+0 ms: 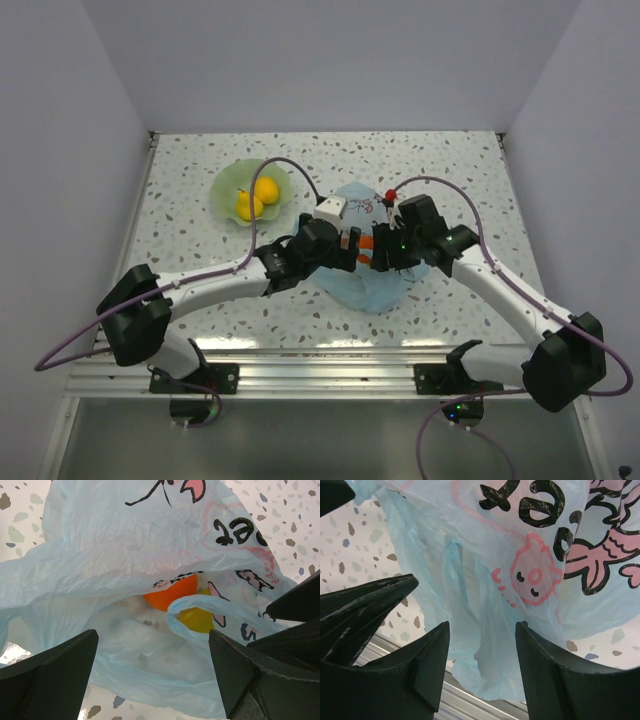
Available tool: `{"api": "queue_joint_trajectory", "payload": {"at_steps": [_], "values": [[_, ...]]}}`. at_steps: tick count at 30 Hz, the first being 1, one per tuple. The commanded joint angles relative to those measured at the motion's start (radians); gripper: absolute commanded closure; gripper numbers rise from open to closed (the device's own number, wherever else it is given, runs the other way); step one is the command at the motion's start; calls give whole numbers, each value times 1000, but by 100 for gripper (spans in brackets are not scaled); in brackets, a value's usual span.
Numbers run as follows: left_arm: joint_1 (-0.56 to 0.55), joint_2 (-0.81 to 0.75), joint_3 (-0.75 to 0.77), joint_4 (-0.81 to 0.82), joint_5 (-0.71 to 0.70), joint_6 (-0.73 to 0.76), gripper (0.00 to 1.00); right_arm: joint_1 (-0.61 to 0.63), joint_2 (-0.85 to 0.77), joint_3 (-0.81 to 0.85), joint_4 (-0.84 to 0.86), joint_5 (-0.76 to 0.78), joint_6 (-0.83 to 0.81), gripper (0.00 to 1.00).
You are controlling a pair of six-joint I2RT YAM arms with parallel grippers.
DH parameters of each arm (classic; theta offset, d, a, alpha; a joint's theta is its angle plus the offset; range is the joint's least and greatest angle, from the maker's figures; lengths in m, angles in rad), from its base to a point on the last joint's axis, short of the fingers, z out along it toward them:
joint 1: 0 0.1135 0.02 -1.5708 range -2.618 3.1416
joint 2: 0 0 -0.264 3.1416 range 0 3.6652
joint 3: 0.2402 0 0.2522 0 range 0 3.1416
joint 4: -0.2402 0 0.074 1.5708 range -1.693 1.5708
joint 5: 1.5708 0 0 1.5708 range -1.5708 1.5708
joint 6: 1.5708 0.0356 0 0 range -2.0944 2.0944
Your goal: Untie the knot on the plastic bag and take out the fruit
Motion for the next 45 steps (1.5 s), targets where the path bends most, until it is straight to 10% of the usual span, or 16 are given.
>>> {"api": "queue_joint_trajectory", "payload": {"at_steps": [1,9,45], "values": [[-5,-42,-12,7,7,-24,2,1,25,-15,54,-4,-8,46],[-5,33,34,18,39,-24,2,4,-11,8,-115,7,-45,100],[18,501,376,-15,-22,2,1,2,-145,-10,-226,27,-47,100]]}}
